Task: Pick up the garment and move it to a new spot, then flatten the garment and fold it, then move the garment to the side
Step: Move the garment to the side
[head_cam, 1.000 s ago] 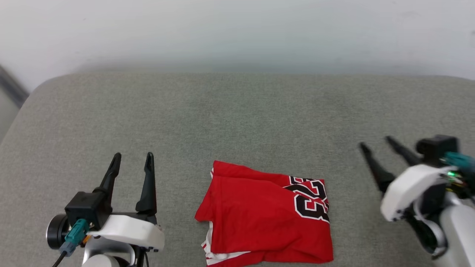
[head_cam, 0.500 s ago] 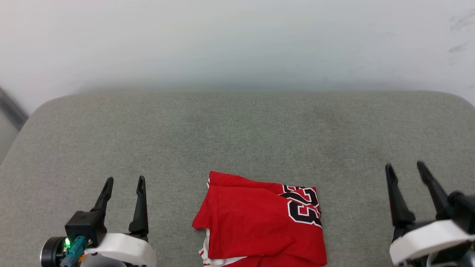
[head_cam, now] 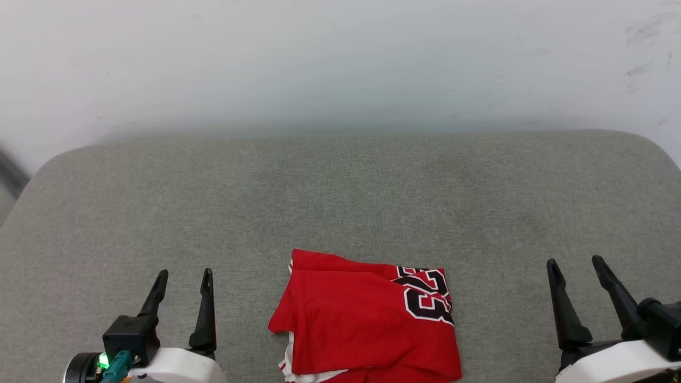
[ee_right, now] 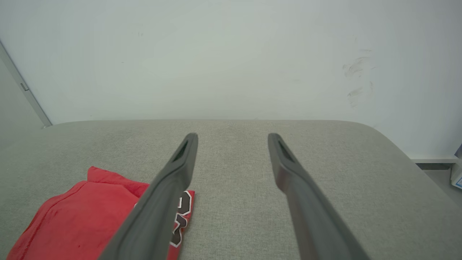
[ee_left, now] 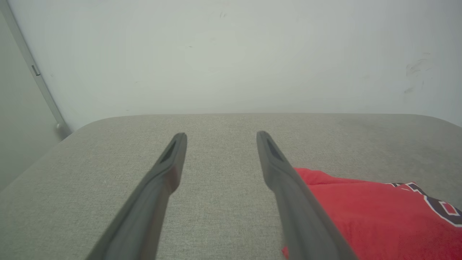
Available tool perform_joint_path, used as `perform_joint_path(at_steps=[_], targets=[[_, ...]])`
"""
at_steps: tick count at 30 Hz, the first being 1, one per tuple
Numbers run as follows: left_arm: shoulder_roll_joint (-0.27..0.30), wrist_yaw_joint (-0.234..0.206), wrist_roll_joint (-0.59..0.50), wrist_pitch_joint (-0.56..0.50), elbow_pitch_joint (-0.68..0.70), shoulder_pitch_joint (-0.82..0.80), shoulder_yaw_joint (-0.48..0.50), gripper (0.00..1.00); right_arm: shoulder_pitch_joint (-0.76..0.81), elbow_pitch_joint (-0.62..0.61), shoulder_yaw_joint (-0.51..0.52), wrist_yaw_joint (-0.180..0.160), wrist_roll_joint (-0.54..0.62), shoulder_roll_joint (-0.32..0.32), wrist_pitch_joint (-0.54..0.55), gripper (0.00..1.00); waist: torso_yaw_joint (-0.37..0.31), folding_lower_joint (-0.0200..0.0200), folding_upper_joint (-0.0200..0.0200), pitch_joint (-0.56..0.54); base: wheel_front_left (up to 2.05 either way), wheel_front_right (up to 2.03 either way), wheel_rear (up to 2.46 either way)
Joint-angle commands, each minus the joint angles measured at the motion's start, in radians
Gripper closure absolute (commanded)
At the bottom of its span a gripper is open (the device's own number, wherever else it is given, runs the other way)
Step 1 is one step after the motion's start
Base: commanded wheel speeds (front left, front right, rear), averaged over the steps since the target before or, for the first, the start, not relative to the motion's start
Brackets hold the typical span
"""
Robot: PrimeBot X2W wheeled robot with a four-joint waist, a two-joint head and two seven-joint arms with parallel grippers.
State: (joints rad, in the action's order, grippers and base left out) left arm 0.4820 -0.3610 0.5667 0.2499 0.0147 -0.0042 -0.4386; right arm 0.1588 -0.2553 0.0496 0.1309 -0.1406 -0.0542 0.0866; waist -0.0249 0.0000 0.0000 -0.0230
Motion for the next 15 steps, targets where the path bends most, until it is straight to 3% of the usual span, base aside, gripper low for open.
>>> perform_joint_path(at_steps=[1, 8, 15], targets=[[-0.004, 0.003, -0.005, 0.006, -0.004, -0.005, 0.002, 0.00, 0.000, -0.009, 0.002, 0.000, 0.000, 0.005, -0.001, 0.00, 0.000, 0.0000, 0.0000, 0.001, 0.00, 0.00, 0.00], [-0.010, 0.005, -0.010, 0.010, -0.010, -0.018, 0.010, 0.00, 0.011, 0.007, 0.015, 0.000, -0.040, 0.006, 0.022, 0.00, 0.000, 0.0000, 0.0000, 0.000, 0.00, 0.00, 0.00], [-0.021, 0.001, -0.014, 0.013, 0.001, -0.027, 0.035, 0.00, -0.064, 0.121, 0.105, 0.000, -0.214, -0.003, 0.185, 0.00, 0.004, 0.0000, 0.0000, 0.012, 0.00, 0.00, 0.00]])
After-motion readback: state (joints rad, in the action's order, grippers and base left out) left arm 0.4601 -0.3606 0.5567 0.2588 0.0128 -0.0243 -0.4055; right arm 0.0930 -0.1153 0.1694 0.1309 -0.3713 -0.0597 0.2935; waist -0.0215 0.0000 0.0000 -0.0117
